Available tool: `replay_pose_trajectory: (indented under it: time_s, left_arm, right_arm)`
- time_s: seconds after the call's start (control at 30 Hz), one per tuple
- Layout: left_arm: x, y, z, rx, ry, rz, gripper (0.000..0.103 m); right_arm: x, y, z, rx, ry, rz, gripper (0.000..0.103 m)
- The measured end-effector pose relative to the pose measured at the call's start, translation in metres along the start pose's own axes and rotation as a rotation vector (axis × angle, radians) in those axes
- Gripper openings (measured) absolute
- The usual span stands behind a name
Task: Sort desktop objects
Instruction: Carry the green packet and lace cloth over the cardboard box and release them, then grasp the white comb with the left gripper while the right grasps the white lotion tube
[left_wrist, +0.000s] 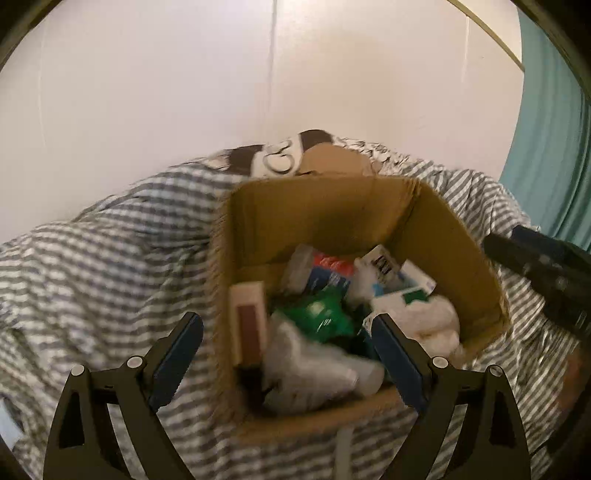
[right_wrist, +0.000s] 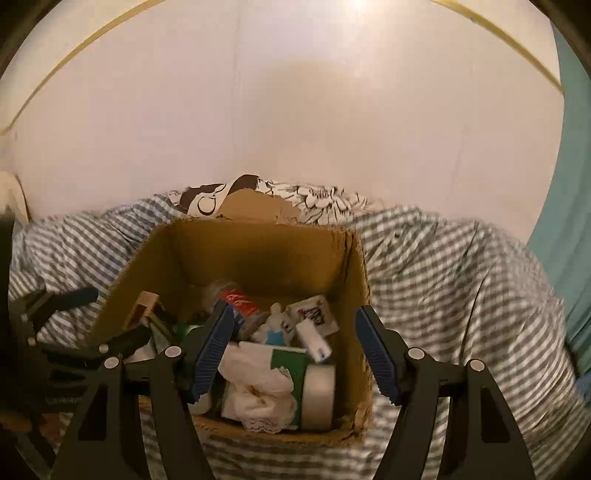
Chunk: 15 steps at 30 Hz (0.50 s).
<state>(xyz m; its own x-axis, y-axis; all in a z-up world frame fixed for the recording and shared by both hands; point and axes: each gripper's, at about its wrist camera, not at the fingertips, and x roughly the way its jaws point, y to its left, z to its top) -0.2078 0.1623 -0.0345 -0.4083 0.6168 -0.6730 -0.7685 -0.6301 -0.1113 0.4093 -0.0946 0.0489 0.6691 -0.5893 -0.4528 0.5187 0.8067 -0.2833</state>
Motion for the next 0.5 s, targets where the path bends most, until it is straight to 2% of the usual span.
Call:
replay_pose_trajectory:
  time_s: [0.13,0.23,0.3,0.43,0.47,0.5]
  left_arm:
    - [-0.037,0.012,-0.027,-0.036,0.001,0.004,0.095]
    - [-0.063,0.016,-0.061,-0.055,0.018,0.072,0.095]
    - [-0.075,0.017,-0.08,-0.074,0.021,0.082,0.095]
    - [-0.096,0.018,-0.124,-0.121,0.035,0.13,0.095]
    - [-0.099,0.018,-0.131,-0.128,0.033,0.144,0.095]
    - [-0.103,0.019,-0.135,-0.126,0.028,0.162,0.095]
  right_arm:
    - [-0.034,-0.003,-0.01,0.051,0.009,0.041,0.068]
    - [-0.057,0.003,-0.023,0.056,0.033,0.061,0.068]
    - [-0.068,0.007,-0.034,0.056,0.05,0.075,0.068]
    - [-0.083,0.021,-0.061,0.053,0.11,0.084,0.068]
    - [-0.086,0.022,-0.067,0.079,0.163,0.068,0.068]
    - [-0.09,0.025,-0.073,0.095,0.179,0.079,0.068]
